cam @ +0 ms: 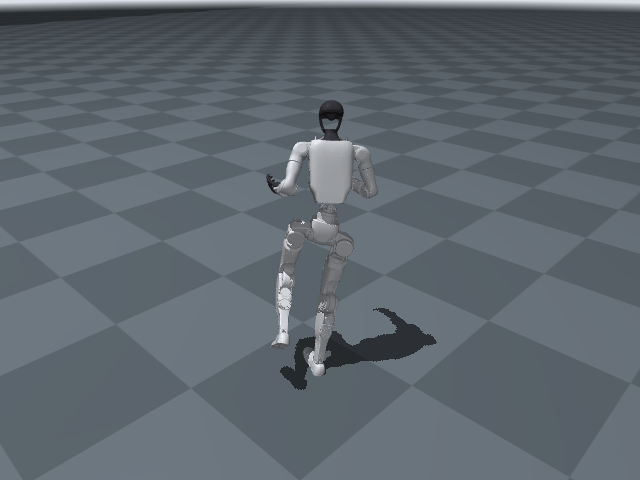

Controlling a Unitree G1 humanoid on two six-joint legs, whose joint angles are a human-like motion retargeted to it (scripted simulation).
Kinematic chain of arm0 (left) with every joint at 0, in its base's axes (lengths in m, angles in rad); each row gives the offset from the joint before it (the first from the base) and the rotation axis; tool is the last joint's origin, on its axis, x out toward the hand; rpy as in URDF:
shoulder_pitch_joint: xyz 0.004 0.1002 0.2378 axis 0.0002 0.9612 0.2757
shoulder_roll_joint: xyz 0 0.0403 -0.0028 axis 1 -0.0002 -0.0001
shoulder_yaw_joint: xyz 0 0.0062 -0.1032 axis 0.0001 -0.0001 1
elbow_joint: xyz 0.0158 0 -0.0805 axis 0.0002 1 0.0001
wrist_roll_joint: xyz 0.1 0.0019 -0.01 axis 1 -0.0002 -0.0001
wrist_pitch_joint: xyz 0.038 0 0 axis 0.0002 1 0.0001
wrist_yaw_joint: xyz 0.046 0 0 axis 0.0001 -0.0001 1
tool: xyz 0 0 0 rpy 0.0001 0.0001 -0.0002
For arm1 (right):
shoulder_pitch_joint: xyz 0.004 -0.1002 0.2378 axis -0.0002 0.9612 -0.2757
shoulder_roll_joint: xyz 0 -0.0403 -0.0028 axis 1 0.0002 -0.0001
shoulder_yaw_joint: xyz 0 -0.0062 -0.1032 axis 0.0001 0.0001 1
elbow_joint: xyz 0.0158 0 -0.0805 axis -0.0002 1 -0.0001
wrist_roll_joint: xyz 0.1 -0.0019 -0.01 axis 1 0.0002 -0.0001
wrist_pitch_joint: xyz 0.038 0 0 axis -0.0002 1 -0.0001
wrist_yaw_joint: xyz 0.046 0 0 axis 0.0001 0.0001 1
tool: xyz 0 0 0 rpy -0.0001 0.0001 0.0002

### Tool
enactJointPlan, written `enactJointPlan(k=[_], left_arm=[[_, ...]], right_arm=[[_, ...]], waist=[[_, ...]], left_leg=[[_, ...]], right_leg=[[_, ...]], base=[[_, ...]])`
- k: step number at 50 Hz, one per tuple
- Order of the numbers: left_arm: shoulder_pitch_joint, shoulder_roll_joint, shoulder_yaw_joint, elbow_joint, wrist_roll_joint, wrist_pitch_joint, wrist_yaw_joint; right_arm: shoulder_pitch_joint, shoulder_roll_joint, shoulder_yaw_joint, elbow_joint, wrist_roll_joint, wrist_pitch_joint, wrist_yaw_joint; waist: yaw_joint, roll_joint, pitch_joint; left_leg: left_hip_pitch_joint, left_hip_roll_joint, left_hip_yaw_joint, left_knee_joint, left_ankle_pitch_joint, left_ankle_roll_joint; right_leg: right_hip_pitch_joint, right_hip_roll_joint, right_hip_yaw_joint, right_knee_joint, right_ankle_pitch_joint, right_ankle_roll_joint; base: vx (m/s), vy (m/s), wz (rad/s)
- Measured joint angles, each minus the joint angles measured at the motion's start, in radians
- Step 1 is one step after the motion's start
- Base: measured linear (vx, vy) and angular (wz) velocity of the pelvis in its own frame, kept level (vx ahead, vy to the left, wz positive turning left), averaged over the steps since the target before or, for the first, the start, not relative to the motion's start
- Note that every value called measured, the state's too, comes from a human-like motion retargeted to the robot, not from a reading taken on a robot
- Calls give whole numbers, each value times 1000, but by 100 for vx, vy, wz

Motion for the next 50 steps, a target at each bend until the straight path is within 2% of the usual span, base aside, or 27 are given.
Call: enactJointPlan(k=[5, 8, 10, 12, 13, 15, 17, 18, 20, 22, 24, 25, 26, 27, 28, 30, 32, 33, 35, 38, 40, 41, 43, 45, 48, 50], left_arm=[[144, 139, 18, -113, 26, -10, -44], [121, 252, -32, -151, 58, -30, -63], [71, 312, -76, -160, 96, -50, -73], [-5, 328, -129, -151, 158, -60, -68], [-56, 318, -159, -138, 191, -61, -55], [-200, 271, -246, -85, 247, -78, -27], [-409, 235, -339, -11, 373, -79, 42], [-522, 215, -379, 5, 400, -83, 79], [-718, 171, -408, -12, 427, -100, 102], [-882, 101, -389, -61, 423, -128, 90], [-958, 6, -366, -125, 359, -176, 87], [-973, -56, -365, -167, 270, -207, 73], [-969, -117, -376, -211, 67, -223, -17], [-970, -152, -379, -240, -40, -220, -75], [-983, -136, -365, -239, 45, -179, -70], [-993, -85, -335, -262, 305, -59, -32], [-903, -50, -311, -310, 348, 25, -130], [-830, -25, -291, -321, 347, 50, -173], [-666, 7, -272, -293, 368, 57, -160], [-363, 31, -239, -155, 481, -6, 68], [-168, 51, -173, -98, 518, -24, 162], [-82, 63, -135, -105, 450, -42, 173], [67, 110, -58, -142, 264, -79, 162], [167, 180, 4, -181, 134, -106, 126], [242, 254, 89, -224, 133, -110, 137], [248, 255, 112, -268, 138, -93, 40]], right_arm=[[-110, 105, -23, -341, 27, -28, -4], [-143, 150, 23, -439, 41, -68, -28], [-153, 158, 67, -451, 28, -98, -39], [-138, 125, 84, -415, -10, -101, -23], [-121, 91, 83, -382, -35, -93, -15], [-75, 19, 73, -288, -55, -84, 57], [0, -43, 57, -171, -106, -64, 81], [56, -66, 44, -131, -112, -58, 82], [189, -124, -9, -119, -74, -61, 114], [340, -202, -93, -190, 43, -87, 146], [448, -312, -175, -247, 105, -106, 161], [492, -361, -207, -265, 134, -112, 164], [524, -394, -230, -266, 154, -116, 168], [550, -420, -253, -263, 172, -112, 174], [566, -429, -277, -254, 188, -95, 184], [567, -417, -304, -236, 231, -15, 204], [532, -340, -274, -185, 148, -3, 190], [510, -310, -253, -155, 110, 7, 196], [427, -234, -175, -74, 62, 11, 185], [209, -145, -19, 12, 64, -10, 105], [36, -91, 30, -29, 64, -10, 87], [-43, -54, 29, -71, 79, -3, 88], [-163, 30, 11, -159, 138, 8, 82], [-208, 91, -11, -250, 199, -1, 75], [-191, 101, -8, -360, 182, -16, 71], [-156, 89, 22, -398, 167, -25, 101]], waist=[[114, -61, -68], [181, -62, -96], [210, -35, -89], [180, 39, -51], [148, 93, -9], [73, 170, 48], [10, 162, 21], [-20, 150, -3], [-90, 159, -49], [-162, 206, -88], [-261, 272, -123], [-315, 303, -135], [-369, 323, -130], [-418, 333, -124], [-456, 325, -119], [-487, 291, -96], [-450, 237, -71], [-414, 216, -63], [-346, 199, -39], [-219, 224, -9], [-129, 216, 1], [-80, 199, -9], [27, 149, -41], [139, 90, -86], [251, 53, -138], [271, 82, -148]], left_leg=[[-70, -76, 46, -380, -79, 33], [-37, -95, 45, -758, -87, 0], [24, -88, 21, -992, -81, -39], [116, -43, -5, -1105, -62, -84], [181, -7, -10, -1116, -68, -104], [257, 67, 4, -1071, -137, -121], [201, 78, 36, -966, -244, -62], [162, 73, 54, -920, -280, -28], [136, 82, 88, -893, -298, -22], [156, 107, 106, -949, -244, -70], [199, 136, 105, -1020, -147, -122], [224, 147, 101, -1054, -90, -143], [256, 146, 85, -1081, -28, -158], [287, 139, 67, -1102, 31, -167], [312, 120, 46, -1110, 81, -168], [370, 89, 7, -1116, 152, -162], [406, 54, -17, -1028, 162, -127], [394, 46, -11, -917, 149, -121], [326, 39, -18, -656, 107, -62], [148, 72, -19, -248, -2, -32], [52, 65, -11, -112, -76, 13], [11, 60, 9, -103, -98, 27], [-60, 42, 62, -154, -133, 54], [-104, 7, 122, -323, -140, 62], [-78, -47, 170, -758, -92, 10], [-13, -55, 184, -1056, -55, -61]], right_leg=[[50, -115, 196, -137, 244, 142], [66, -120, 202, -167, 347, 253], [90, -107, 149, -159, 409, 282], [154, -55, 118, -116, 394, 257], [194, -17, 93, -57, 368, 230], [134, 73, 4, 256, 279, 189], [-119, 78, -109, 666, 191, 176], [-244, 49, -165, 809, 145, 159], [-414, -21, -287, 940, 49, 101], [-493, -61, -393, 872, 7, 49], [-492, -73, -482, 661, 21, 35], [-473, -79, -524, 524, 37, 35], [-416, -91, -575, 338, 68, 50], [-361, -105, -624, 160, 97, 71], [-311, -124, -666, -2, 124, 101], [-250, -155, -727, -184, 154, 148], [-216, -186, -715, -194, 144, 160], [-201, -194, -685, -177, 127, 146], [-180, -198, -629, -119, 50, 110], [-206, -168, -539, 62, -126, 12], [-198, -172, -489, 125, -179, -5], [-172, -184, -472, 102, -168, 4], [-112, -219, -447, 18, -98, 37], [-55, -267, -438, -70, 35, 84], [23, -293, -415, -134, 285, 143], [111, -257, -389, -167, 424, 166]], base=[[44, 0, -291], [45, 5, -243], [46, 11, -229], [48, 17, -172], [46, 22, -131], [41, 22, -112], [35, 17, -108], [41, 15, -92], [52, 12, -64], [68, 7, -27], [80, 0, -6], [86, -6, 15], [87, -10, 27], [88, -16, 35], [87, -22, 11], [85, -28, -47], [84, -27, -144], [83, -21, -184], [81, -13, -184], [83, 1, -183], [91, 6, -148], [99, 8, -115], [107, 12, -86], [114, 20, -52], [119, 32, -19], [119, 37, 29]])
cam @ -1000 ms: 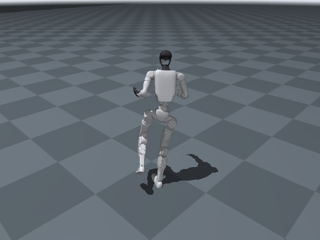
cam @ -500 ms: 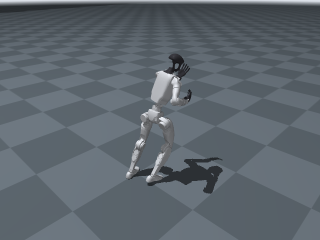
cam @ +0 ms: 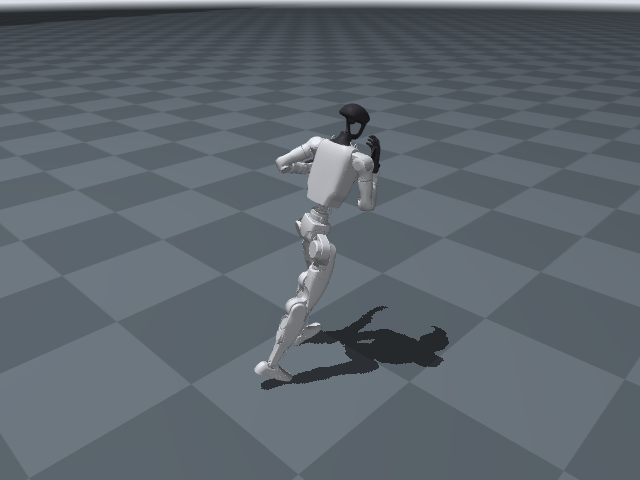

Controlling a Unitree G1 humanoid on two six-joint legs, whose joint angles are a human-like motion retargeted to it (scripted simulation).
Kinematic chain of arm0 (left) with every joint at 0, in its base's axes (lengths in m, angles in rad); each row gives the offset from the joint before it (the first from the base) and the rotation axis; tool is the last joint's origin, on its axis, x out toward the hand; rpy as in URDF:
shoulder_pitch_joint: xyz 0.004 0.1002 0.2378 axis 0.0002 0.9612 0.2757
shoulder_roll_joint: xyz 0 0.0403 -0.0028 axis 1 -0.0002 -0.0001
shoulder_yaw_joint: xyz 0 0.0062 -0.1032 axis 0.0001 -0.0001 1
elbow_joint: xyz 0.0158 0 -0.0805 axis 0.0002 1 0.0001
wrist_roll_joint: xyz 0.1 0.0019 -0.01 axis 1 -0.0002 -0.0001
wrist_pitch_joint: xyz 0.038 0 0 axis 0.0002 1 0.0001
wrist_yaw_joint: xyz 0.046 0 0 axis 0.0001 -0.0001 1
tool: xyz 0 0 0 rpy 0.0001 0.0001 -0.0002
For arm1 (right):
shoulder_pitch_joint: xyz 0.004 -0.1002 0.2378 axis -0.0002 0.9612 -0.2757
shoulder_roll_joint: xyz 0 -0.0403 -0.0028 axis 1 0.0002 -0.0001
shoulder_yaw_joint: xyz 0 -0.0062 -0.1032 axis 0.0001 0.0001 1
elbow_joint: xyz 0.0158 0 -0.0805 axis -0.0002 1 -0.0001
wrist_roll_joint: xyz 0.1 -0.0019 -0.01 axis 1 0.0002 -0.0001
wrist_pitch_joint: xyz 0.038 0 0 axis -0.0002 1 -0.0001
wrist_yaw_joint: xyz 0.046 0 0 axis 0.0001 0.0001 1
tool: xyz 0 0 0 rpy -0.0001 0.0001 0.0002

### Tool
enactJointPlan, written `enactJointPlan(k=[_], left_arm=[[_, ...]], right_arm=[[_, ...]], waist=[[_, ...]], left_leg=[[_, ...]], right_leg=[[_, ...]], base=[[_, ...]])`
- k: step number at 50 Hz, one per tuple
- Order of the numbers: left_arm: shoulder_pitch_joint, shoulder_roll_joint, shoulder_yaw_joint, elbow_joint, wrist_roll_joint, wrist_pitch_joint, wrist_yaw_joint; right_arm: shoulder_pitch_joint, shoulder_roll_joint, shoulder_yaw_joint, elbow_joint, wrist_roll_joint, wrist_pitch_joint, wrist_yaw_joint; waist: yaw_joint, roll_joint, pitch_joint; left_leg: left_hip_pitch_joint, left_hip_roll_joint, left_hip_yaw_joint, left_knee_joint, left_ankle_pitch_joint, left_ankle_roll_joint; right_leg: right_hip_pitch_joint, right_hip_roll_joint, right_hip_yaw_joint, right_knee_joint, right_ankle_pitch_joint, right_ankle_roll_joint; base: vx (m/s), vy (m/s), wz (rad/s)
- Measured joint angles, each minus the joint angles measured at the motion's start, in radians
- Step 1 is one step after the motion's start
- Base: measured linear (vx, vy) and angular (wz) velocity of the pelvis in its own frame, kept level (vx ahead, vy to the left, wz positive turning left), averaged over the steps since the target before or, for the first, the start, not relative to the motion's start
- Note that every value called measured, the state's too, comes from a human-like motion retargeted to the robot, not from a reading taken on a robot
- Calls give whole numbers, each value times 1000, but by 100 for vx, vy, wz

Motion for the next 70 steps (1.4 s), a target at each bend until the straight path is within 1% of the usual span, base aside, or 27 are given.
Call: enactJointPlan(k=[3, 5, 9, 12, 15, 17, 18, 20, 23, 25, 28, 30, 32, 36, 38, 40, 43, 45, 47, 50, 53, 55, 58, 60, 63, 66, 70], left_arm=[[-100, -71, -53, -35, 55, 0, -28], [-233, -136, -147, -34, 118, -14, 23], [-701, -249, -446, 98, 261, -54, 223], [-1054, -264, -537, 87, 312, -32, 174], [-1246, -342, -548, -18, -97, 30, -76], [-1303, -310, -529, -18, 226, 14, 9], [-1302, -339, -551, -41, 132, 17, -6], [-1317, -298, -514, -18, 398, 23, 76], [-1221, -316, -508, -49, 285, 57, -38], [-1097, -319, -474, -52, 229, 78, -123], [-843, -313, -409, 56, 307, 63, -106], [-663, -281, -368, 134, 397, 63, -70], [-481, -216, -351, 120, 327, 59, -95], [-176, -1, -309, 9, 29, 61, -126], [-66, 77, -247, -8, -23, 70, -141], [2, 88, -180, -13, -26, 68, -156], [-46, -23, -158, -48, 65, 27, -134], [-185, -119, -198, -71, 135, 13, -101], [-426, -206, -301, -30, 230, 5, -69], [-894, -299, -488, 118, 365, 2, 21], [-1245, -300, -541, 162, 483, 10, 1], [-1404, -279, -547, 156, 554, 7, 9], [-1517, -258, -557, 134, 612, 7, 52], [-1564, -256, -548, 120, 565, 4, 84], [-1552, -251, -551, 100, 545, 19, 95], [-1430, -243, -542, 79, 555, 36, 37], [-1105, -247, -512, 85, 470, 27, -41]], right_arm=[[87, -41, 46, -1, -2, 5, 55], [157, -66, 54, 39, 0, -2, 59], [298, -91, 32, 266, -167, -31, -91], [467, -159, -64, 264, -144, -33, -5], [650, -308, -175, 131, 15, 2, 94], [741, -415, -240, 82, 36, -4, 120], [765, -442, -252, 78, 37, 8, 123], [793, -471, -282, 84, 18, 9, 136], [728, -413, -237, 123, -31, 44, 161], [627, -355, -173, 171, -73, 62, 182], [391, -261, -34, 294, -121, 38, 118], [207, -197, 18, 338, -164, 17, 52], [53, -126, 14, 308, -206, 10, 3], [-100, -6, -4, 195, -227, 8, -77], [-108, 7, 10, 145, -207, 8, -75], [-79, 10, 43, 111, -155, 2, -43], [45, -5, 76, 100, -90, 0, 46], [156, -31, 62, 128, -85, -2, 75], [254, -54, 36, 216, -172, -27, 26], [358, -91, -14, 361, -338, -35, -83], [524, -171, -85, 306, -157, -60, -7], [630, -261, -141, 252, -57, -63, 55], [787, -344, -236, 244, -26, -48, 101], [847, -346, -290, 266, -38, -29, 111], [846, -311, -306, 296, -140, 4, 97], [721, -274, -215, 355, -204, 31, 109], [402, -287, -76, 458, -267, 9, 89]], waist=[[-57, 106, 63], [-115, 170, 135], [-205, 111, 162], [-298, 90, 92], [-473, 180, 16], [-604, 253, -15], [-655, 266, -22], [-740, 263, -18], [-787, 197, 45], [-788, 139, 105], [-716, 129, 141], [-637, 166, 113], [-528, 154, 53], [-258, 18, -64], [-143, -40, -80], [-70, -37, -62], [-80, 64, 37], [-134, 138, 106], [-206, 163, 158], [-277, 46, 146], [-381, 41, 81], [-466, 82, -14], [-582, 163, -89], [-651, 169, -81], [-664, 100, -17], [-563, 47, 55], [-414, 66, 50]], left_leg=[[115, 15, 7, -182, 48, -94], [197, 38, -29, -129, 23, -86], [166, -3, -127, 182, -221, 82], [157, -17, -163, 207, -245, 73], [235, 27, -245, 97, -118, 0], [300, 66, -299, 16, 42, -68], [339, 69, -316, -22, 127, -95], [444, 52, -351, -104, 288, -127], [632, 28, -393, -151, 414, -108], [696, -7, -401, -34, 383, -55], [508, -10, -308, 493, 175, 27], [285, 37, -254, 820, 42, 88], [90, 50, -206, 959, -41, 152], [-113, 22, -50, 738, -72, 200], [-97, -8, 16, 422, -19, 153], [-12, -18, 53, 55, 42, 61], [120, 24, 61, -208, 56, -111], [178, 78, 17, -170, 82, -185], [213, 108, -68, -1, 20, -152], [146, 9, -128, 260, -167, 34], [181, 1, -154, 255, -184, 10], [193, 21, -186, 195, -133, -7], [291, 57, -267, 62, 45, -45], [385, 33, -338, 4, 178, -55], [575, -3, -411, -48, 321, -42], [591, -23, -374, 217, 286, 37], [268, 50, -294, 848, 62, 153]], right_leg=[[185, 88, 23, 14, 82, -16], [237, 126, -30, 192, 27, -37], [-81, 27, -105, 898, -273, -78], [-353, 21, -91, 1087, -391, -111], [-487, 66, -177, 912, -379, -108], [-473, 102, -241, 591, -326, -105], [-457, 107, -256, 420, -288, -94], [-414, 94, -278, 118, -230, -48], [-374, 80, -284, -12, -228, 41], [-314, 63, -273, 25, -221, 50], [-290, 71, -207, 225, -374, -72], [-343, 97, -171, 363, -481, -121], [-352, 88, -146, 388, -511, -114], [-282, 23, -58, 283, -351, -61], [-204, -7, -16, 204, -197, -20], [-70, 5, 17, 113, -43, 21], [224, 82, 43, 15, 92, 3], [333, 139, -11, 124, 58, -60], [295, 140, -128, 438, -65, -107], [-31, -15, -151, 1038, -277, -104], [-308, 30, -70, 1162, -364, -110], [-491, 69, -72, 1075, -363, -107], [-516, 65, -228, 599, -269, -98], [-421, 39, -334, 181, -198, -57], [-344, -3, -355, -33, -199, 51], [-281, -22, -293, 67, -240, -3], [-312, 6, -267, 371, -469, -96]], base=[[116, 34, 104], [112, 27, 140], [106, 16, 108], [112, 10, 93], [124, 5, 154], [131, -9, 164], [136, -19, 136], [139, -29, 102], [137, -34, 16], [129, -30, -61], [119, -23, -110], [117, -15, -89], [124, -13, -68], [136, -5, -99], [146, 15, -105], [149, 27, -64], [147, 29, 39], [140, 23, 125], [130, 17, 158], [119, 8, 101], [121, 0, 58], [128, -7, 55], [137, -17, 101], [144, -32, 150], [143, -46, 75], [128, -43, -54], [118, -31, -40]])
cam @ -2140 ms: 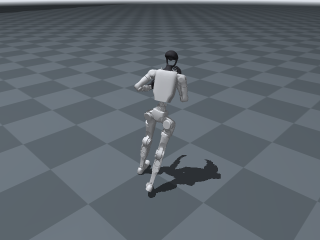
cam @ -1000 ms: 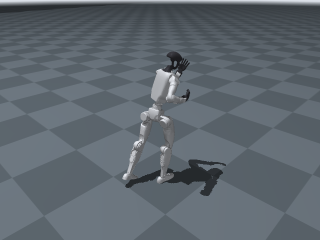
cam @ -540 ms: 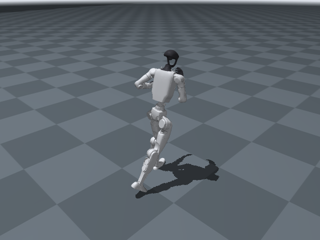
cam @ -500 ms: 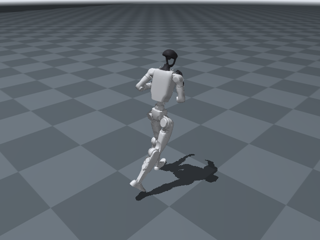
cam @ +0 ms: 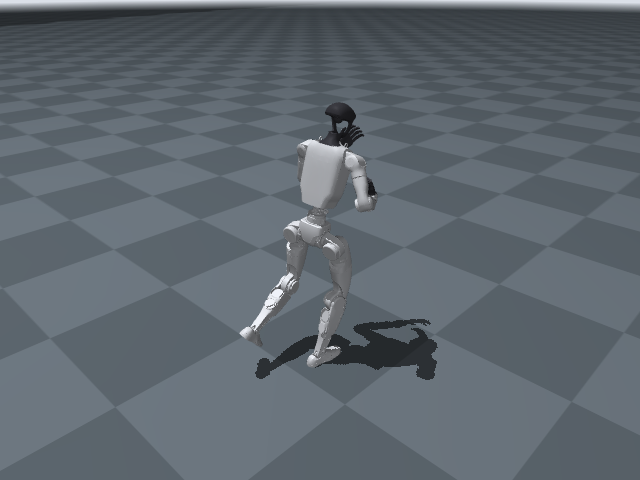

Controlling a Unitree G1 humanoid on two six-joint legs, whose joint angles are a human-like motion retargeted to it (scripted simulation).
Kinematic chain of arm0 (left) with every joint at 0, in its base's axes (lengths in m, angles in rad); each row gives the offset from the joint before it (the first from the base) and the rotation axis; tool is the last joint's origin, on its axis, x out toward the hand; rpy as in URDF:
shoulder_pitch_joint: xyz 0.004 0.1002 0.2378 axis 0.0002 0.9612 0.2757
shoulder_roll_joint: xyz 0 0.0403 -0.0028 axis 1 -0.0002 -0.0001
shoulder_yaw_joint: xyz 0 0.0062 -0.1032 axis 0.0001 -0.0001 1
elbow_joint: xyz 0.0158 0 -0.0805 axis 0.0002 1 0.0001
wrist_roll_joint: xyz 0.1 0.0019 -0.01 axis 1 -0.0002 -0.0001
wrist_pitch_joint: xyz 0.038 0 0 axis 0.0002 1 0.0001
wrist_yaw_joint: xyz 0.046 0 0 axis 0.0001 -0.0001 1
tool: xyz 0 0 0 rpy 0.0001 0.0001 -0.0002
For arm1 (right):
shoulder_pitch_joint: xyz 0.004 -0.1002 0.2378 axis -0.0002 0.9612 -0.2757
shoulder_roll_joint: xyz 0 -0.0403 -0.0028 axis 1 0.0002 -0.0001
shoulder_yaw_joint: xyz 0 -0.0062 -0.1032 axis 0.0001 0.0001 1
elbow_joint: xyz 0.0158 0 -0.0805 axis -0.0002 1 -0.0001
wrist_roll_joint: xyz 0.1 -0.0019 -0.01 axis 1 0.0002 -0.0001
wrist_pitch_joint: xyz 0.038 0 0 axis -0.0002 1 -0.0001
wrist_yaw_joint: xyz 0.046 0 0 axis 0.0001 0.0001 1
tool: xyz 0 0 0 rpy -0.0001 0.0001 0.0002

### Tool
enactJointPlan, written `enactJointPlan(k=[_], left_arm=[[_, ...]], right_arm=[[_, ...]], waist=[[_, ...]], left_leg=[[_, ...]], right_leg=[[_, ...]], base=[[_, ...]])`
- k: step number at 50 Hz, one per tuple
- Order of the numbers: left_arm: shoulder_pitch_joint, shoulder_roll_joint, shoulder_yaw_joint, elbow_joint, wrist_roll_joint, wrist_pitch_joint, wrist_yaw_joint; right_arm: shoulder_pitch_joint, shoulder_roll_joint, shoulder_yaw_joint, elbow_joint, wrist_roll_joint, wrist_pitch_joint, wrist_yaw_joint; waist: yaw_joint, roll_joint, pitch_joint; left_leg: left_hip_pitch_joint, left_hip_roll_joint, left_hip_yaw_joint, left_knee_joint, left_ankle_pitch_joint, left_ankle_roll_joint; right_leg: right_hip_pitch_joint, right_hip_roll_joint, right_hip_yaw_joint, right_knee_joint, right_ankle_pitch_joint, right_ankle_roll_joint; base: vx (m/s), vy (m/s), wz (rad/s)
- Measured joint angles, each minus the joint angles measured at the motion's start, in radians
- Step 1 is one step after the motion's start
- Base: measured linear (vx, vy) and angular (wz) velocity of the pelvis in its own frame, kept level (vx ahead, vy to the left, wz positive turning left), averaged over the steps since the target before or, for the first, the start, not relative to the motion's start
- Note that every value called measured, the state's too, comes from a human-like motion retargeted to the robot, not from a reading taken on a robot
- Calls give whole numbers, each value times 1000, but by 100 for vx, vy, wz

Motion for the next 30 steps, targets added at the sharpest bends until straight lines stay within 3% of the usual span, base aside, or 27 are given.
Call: enactJointPlan(k=[3, 5, 7, 8, 10, 12, 13, 15, 17, 20, 23, 26, 30], left_arm=[[314, 50, 49, -34, -217, 6, -44], [526, 148, 102, -70, -313, 14, -66], [738, 246, 185, -89, -383, 24, -100], [841, 282, 237, -93, -415, 30, -118], [1029, 315, 354, -96, -461, 38, -149], [1153, 287, 446, -104, -474, 33, -178], [1180, 261, 471, -112, -472, 29, -186], [1155, 210, 474, -128, -461, 29, -179], [1020, 168, 416, -115, -405, 45, -162], [653, 100, 252, 7, -251, 40, -77], [295, 34, 168, 61, -214, 19, 45], [86, 10, 177, 23, -175, 5, 93], [-56, 40, 188, -39, -91, -14, 167]], right_arm=[[-128, 24, -29, -69, -14, -8, -51], [-118, 69, -62, -153, 42, -26, -104], [-85, 99, -78, -224, 78, -32, -112], [-75, 105, -82, -250, 87, -28, -100], [-64, 111, -79, -290, 109, -19, -66], [-50, 107, -63, -321, 132, -21, -34], [-40, 103, -53, -335, 137, -25, -24], [-14, 105, -36, -352, 132, -33, -19], [20, 135, -15, -315, 127, -46, -44], [35, 209, 22, -126, 61, -50, -145], [83, 212, 14, -53, 52, -33, -137], [181, 125, -17, -142, 188, -38, -52], [266, -11, -67, -201, 215, -17, -10]], waist=[[155, -39, -68], [304, -109, -103], [445, -189, -107], [504, -215, -103], [598, -207, -89], [622, -134, -68], [612, -93, -54], [569, -14, -19], [506, 34, 35], [424, -17, 96], [305, -91, 41], [107, -34, -49], [-144, 65, -92]], left_leg=[[-265, -4, 23, 131, -75, 56], [-365, -24, 78, 26, -85, 58], [-366, -77, 186, -256, -39, 52], [-339, -105, 236, -440, 0, 34], [-250, -106, 302, -806, 61, -67], [-179, -71, 330, -1024, 47, -189], [-161, -58, 331, -1072, 33, -230], [-129, -37, 298, -1075, 48, -254], [-88, -29, 225, -936, 5, -180], [-106, -60, 159, -632, -196, -77], [-126, -83, 151, -566, -253, -77], [-55, -49, 90, -658, -189, -97], [102, -12, 21, -817, 33, -139]], right_leg=[[-1, 30, 30, 5, -23, -26], [42, 43, 85, -81, 48, -26], [109, 1, 155, -171, 182, 29], [148, -17, 188, -211, 259, 60], [254, 10, 252, -284, 403, 89], [402, 73, 306, -339, 501, 91], [475, 100, 327, -354, 532, 88], [591, 144, 330, -326, 542, 66], [624, 140, 227, -140, 459, 41], [443, 7, 87, 369, 230, 1], [123, -39, 158, 646, 78, -44], [-63, 32, 176, 514, 68, -40], [-87, 54, 88, -58, 226, 33]], base=[[123, -38, -48], [133, -36, -127], [141, -3, -152], [145, 11, -158], [146, 12, -154], [144, 15, -75], [139, 17, 10], [132, 16, 81], [123, 10, 136], [114, 1, 105], [110, -5, 57], [113, -8, 91], [121, -23, 91]])
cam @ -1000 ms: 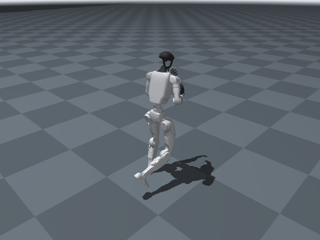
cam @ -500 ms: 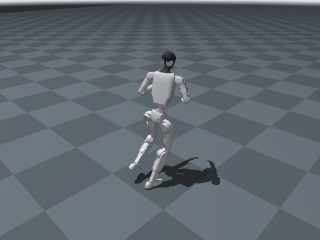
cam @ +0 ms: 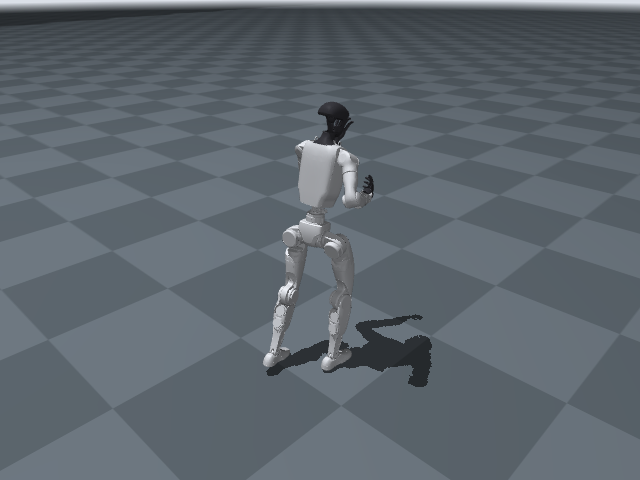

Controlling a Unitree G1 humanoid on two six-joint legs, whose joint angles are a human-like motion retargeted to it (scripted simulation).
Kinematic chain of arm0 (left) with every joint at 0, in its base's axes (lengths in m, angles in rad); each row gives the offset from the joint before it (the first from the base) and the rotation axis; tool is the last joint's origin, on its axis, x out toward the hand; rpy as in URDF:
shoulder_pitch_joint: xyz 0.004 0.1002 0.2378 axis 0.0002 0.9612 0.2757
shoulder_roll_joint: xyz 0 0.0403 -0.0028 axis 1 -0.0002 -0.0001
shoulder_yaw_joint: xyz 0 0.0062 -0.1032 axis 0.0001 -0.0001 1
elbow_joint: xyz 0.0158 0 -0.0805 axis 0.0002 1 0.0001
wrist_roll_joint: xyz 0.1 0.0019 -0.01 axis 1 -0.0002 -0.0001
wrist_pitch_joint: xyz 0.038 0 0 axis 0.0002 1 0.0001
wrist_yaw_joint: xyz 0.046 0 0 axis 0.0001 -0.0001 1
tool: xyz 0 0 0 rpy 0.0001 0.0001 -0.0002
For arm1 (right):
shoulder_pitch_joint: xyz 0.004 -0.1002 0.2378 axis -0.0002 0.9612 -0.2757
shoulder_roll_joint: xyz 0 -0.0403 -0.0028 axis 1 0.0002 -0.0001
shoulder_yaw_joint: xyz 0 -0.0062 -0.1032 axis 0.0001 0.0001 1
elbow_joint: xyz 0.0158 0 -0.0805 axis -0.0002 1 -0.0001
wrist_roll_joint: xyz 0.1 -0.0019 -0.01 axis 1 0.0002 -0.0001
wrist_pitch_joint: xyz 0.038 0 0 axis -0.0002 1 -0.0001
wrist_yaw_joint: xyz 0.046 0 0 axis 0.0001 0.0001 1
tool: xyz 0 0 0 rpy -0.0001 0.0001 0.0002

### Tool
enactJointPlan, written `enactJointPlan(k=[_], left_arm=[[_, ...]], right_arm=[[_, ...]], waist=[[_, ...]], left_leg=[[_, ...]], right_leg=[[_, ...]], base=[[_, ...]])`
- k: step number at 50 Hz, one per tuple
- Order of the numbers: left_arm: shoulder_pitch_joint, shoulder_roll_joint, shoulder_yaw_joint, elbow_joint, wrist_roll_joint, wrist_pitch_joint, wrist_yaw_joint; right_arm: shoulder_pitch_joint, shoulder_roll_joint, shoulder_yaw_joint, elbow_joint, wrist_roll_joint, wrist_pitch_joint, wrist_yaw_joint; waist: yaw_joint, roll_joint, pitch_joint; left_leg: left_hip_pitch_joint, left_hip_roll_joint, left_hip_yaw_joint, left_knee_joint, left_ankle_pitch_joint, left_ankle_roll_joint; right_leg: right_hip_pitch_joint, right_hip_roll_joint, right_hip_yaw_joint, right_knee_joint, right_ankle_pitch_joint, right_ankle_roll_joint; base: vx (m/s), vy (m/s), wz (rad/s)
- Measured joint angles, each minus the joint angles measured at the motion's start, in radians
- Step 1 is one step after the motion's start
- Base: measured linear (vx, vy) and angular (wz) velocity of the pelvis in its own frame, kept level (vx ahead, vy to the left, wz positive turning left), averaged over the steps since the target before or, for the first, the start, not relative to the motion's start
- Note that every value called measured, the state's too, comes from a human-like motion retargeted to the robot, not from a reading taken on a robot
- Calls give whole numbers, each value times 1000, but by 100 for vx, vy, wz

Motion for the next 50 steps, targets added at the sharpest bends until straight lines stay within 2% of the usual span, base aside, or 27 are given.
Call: enactJointPlan(k=[2, 3, 5, 7, 8, 9, 10, 12, 15, 17, 19, 22, 25, 28, 30, 34, 36, 38, 39, 40, 43, 45, 47, 50], left_arm=[[-23, 19, -15, -30, -5, -5, -6], [-18, 25, -24, -45, -14, -2, -24], [27, 31, -31, -72, -53, 12, -83], [108, 27, -11, -68, -101, 35, -168], [157, 25, -2, -46, -107, 45, -205], [210, 22, 2, -8, -99, 55, -223], [265, 18, 2, 39, -85, 65, -231], [380, -7, -10, 140, -97, 75, -192], [580, -37, -17, 154, -233, 57, -193], [728, 13, 3, 90, -305, 55, -222], [863, 73, 45, 45, -356, 62, -241], [1032, 100, 137, 19, -473, 90, -284], [1142, 44, 222, 5, -545, 91, -290], [1087, -22, 219, -13, -507, 41, -191], [935, -47, 166, 5, -432, 18, -135], [442, 3, -26, 235, -286, 60, -95], [235, 41, -98, 307, -255, 76, -75], [116, 47, -147, 275, -259, 46, -75], [87, 35, -169, 239, -264, 31, -88], [65, 18, -190, 200, -267, 18, -106], [29, -20, -252, 170, -266, 67, -164], [21, -46, -285, 192, -244, 119, -203], [47, -85, -312, 211, -154, 158, -244], [144, -85, -298, 153, 36, 182, -297]], right_arm=[[23, -21, -35, 13, -30, 20, 5], [36, -24, -57, 20, -50, 29, 8], [53, -22, -103, 32, -96, 42, 12], [22, -14, -116, 66, -134, 49, 0], [-10, -6, -106, 99, -141, 48, -17], [-58, 4, -88, 150, -148, 47, -40], [-115, 16, -66, 209, -156, 46, -68], [-257, 32, -32, 324, -237, 57, -115], [-390, 63, -13, 319, -283, 60, -133], [-384, 105, -1, 222, -174, 48, -129], [-368, 134, 17, 132, -117, 44, -115], [-359, 146, 42, 38, -89, 63, -61], [-323, 144, 64, -16, -5, 74, 13], [-290, 143, 93, -47, 2, 64, 33], [-284, 154, 110, -36, -29, 52, 19], [-236, 156, 111, 136, -124, 47, -156], [-188, 88, 87, 170, -190, 55, -185], [-119, -18, 41, 125, -174, 43, -134], [-77, -78, 4, 88, -146, 37, -107], [-34, -141, -39, 50, -116, 31, -83], [50, -220, -162, 12, -109, 31, -96], [72, -218, -206, 7, -109, 31, -109], [79, -196, -208, 7, -101, 32, -103], [51, -153, -156, 31, -102, 42, -68]], waist=[[-79, -1, 25], [-108, -5, 42], [-143, -14, 72], [-143, -31, 96], [-135, -38, 106], [-124, -33, 120], [-112, -22, 135], [-73, 12, 167], [19, 25, 155], [111, -11, 115], [201, -62, 83], [306, -109, 71], [373, -82, 83], [395, -50, 100], [381, -45, 130], [311, -103, 219], [254, -105, 227], [162, -77, 207], [104, -54, 191], [42, -28, 174], [-76, 21, 107], [-95, 53, 62], [-72, 83, 24], [-20, 109, -6]], left_leg=[[117, -6, -18, -60, 98, -23], [179, -4, -29, -81, 131, -32], [276, 1, -43, -58, 147, -37], [302, -4, -14, 116, 70, -3], [290, 1, 15, 244, 16, 23], [261, 25, 38, 385, -40, 49], [222, 57, 57, 530, -98, 76], [95, 109, 49, 779, -205, 121], [-155, 102, 34, 962, -292, 168], [-282, 64, 72, 881, -292, 175], [-345, 30, 138, 660, -243, 147], [-325, 20, 234, 153, -104, 42], [-293, 84, 190, -215, -53, -77], [-311, 184, 163, -210, 61, -132], [-336, 224, 224, -47, 113, -119], [-425, 240, 319, 447, -139, -20], [-426, 274, 375, 560, -202, 7], [-401, 315, 443, 585, -217, 13], [-383, 326, 475, 572, -210, 13], [-363, 332, 507, 551, -199, 12], [-287, 296, 617, 420, -135, 34], [-222, 261, 702, 308, -79, 30], [-146, 210, 726, 189, -6, 5], [-60, 147, 570, 94, 49, -25]], right_leg=[[21, -22, -44, -244, 15, 56], [23, -31, -66, -317, -12, 85], [26, -52, -109, -385, -58, 121], [56, -87, -140, -353, 5, 111], [74, -100, -143, -309, 46, 86], [80, -100, -136, -233, 35, 54], [80, -93, -125, -141, -3, 19], [44, -72, -102, 79, -149, -10], [27, -63, -80, 182, -217, 8], [61, -69, -34, 112, -179, 20], [113, -86, 29, 16, -110, 36], [220, -94, 115, -123, -5, 53], [348, -57, 196, -193, 5, 50], [404, -65, 204, -123, -120, 29], [397, -107, 174, -2, -211, 1], [282, -233, 150, 338, -395, -33], [205, -263, 121, 448, -430, -83], [151, -260, 77, 487, -415, -133], [136, -239, 64, 470, -392, -135], [126, -211, 57, 439, -364, -127], [106, -182, -28, 254, -248, -53], [95, -199, -142, 141, -175, -30], [87, -199, -172, 37, -99, -17], [61, -156, -62, -91, -33, 33]], base=[[130, -35, 46], [131, -35, 16], [129, -34, -15], [123, -30, -61], [118, -24, -76], [114, -20, -76], [109, -16, -66], [103, -12, -54], [94, -6, -56], [90, 2, -87], [90, 11, -109], [89, 25, -133], [87, 37, -156], [74, 41, -144], [59, 43, -98], [44, 42, -71], [30, 35, -125], [24, 33, -146], [20, 33, -136], [19, 30, -137], [16, 21, -191], [12, 10, -305], [11, 3, -400], [9, -4, -480]])
